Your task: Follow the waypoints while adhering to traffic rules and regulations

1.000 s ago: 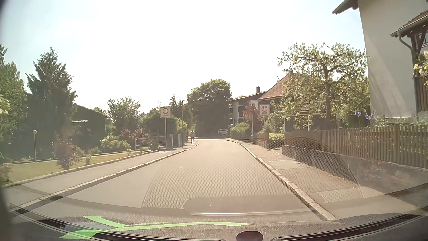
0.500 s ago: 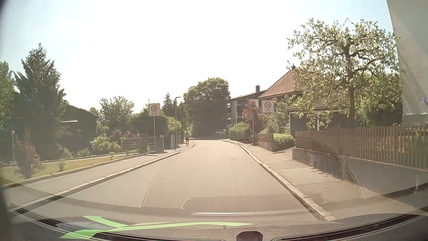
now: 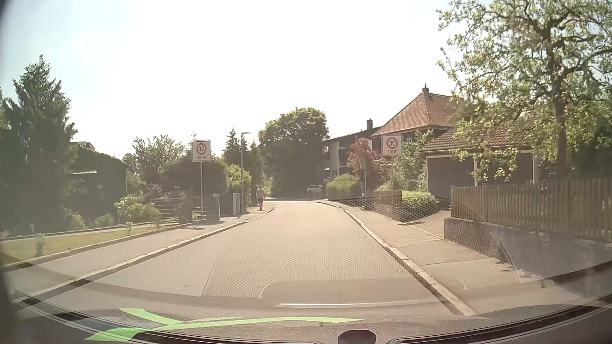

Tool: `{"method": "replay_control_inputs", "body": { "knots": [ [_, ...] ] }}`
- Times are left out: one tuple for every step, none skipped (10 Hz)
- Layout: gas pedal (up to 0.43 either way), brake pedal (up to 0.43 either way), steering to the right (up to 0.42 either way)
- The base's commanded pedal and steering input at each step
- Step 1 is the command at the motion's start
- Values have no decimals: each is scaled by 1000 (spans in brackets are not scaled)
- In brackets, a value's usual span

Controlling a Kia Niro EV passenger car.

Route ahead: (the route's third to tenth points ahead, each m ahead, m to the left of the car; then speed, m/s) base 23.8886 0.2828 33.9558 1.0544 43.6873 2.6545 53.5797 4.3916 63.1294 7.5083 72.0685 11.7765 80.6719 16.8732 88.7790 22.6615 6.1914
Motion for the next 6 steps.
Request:
{"method": "replay_control_inputs", "body": {
  "knots": [
    [59, 0, 1],
    [59, 0, 0],
    [67, 0, 0],
    [67, 0, 0],
    [67, 0, -2],
    [67, 0, -3]
  ]
}}
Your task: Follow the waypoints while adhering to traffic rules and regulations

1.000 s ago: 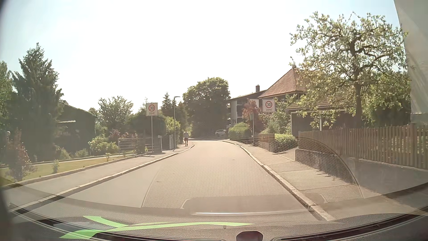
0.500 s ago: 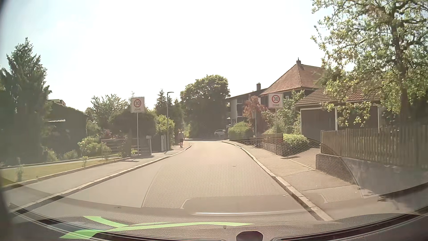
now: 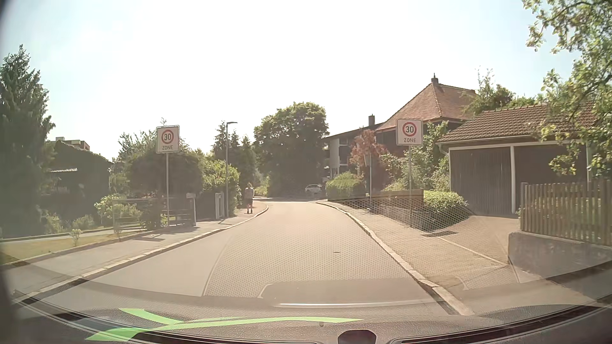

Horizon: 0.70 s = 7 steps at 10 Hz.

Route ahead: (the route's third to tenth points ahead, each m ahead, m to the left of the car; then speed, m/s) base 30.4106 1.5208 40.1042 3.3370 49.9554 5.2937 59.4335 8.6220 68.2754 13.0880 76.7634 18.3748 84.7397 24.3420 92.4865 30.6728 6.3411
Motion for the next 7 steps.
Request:
{"method": "replay_control_inputs", "body": {
  "knots": [
    [67, 0, -5],
    [67, 0, -6],
    [67, 0, -6],
    [67, 0, -6],
    [67, 0, -6],
    [67, 0, -6],
    [67, 0, -6]
  ]
}}
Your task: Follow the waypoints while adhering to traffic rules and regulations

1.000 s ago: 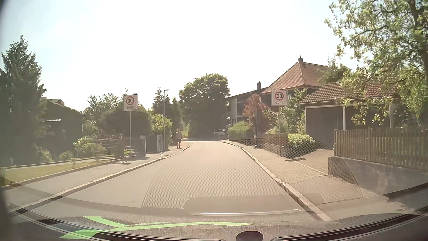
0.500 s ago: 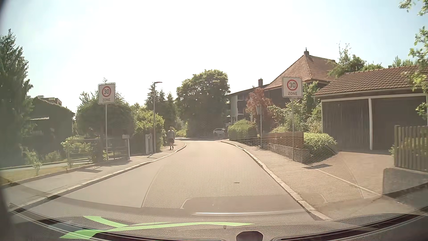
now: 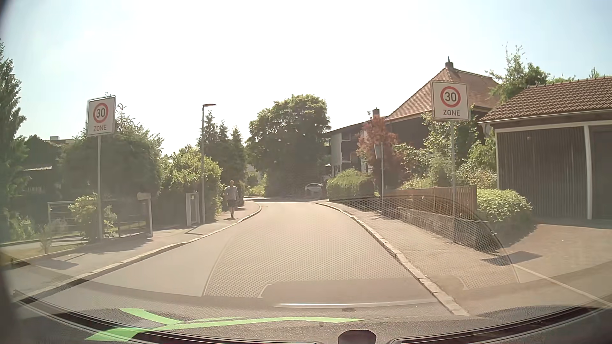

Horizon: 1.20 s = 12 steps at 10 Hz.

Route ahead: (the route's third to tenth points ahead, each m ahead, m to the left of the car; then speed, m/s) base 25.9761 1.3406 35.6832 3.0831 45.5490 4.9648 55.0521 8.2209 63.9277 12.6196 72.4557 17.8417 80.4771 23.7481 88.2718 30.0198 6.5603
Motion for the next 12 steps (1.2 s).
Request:
{"method": "replay_control_inputs", "body": {
  "knots": [
    [67, 0, -6],
    [67, 0, -6],
    [67, 0, -6],
    [67, 0, -6],
    [67, 0, -6],
    [67, 0, -6],
    [67, 0, -6],
    [67, 0, -6],
    [67, 0, -7],
    [67, 0, -7],
    [67, 0, -7],
    [67, 0, -7]
  ]
}}
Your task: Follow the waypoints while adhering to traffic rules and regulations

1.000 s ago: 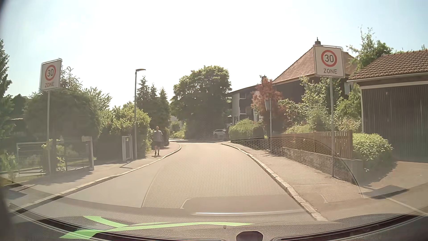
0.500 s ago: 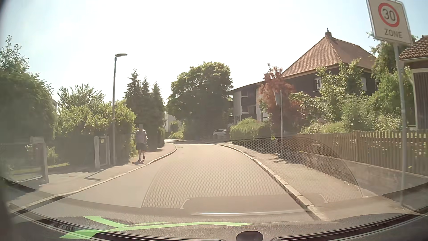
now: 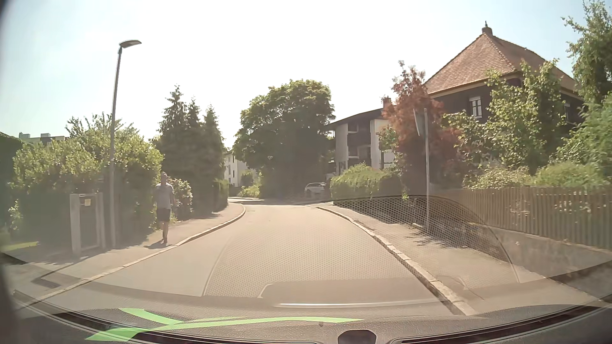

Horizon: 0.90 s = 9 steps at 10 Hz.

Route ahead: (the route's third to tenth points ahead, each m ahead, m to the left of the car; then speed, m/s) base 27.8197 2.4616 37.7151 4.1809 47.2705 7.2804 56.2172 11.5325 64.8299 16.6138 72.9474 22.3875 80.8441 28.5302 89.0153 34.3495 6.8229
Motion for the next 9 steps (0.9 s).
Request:
{"method": "replay_control_inputs", "body": {
  "knots": [
    [67, 0, -8],
    [67, 0, -8],
    [67, 0, -11],
    [67, 0, -12],
    [67, 0, -12],
    [67, 0, -12],
    [67, 0, -12],
    [67, 0, -12],
    [67, 0, -12]
  ]
}}
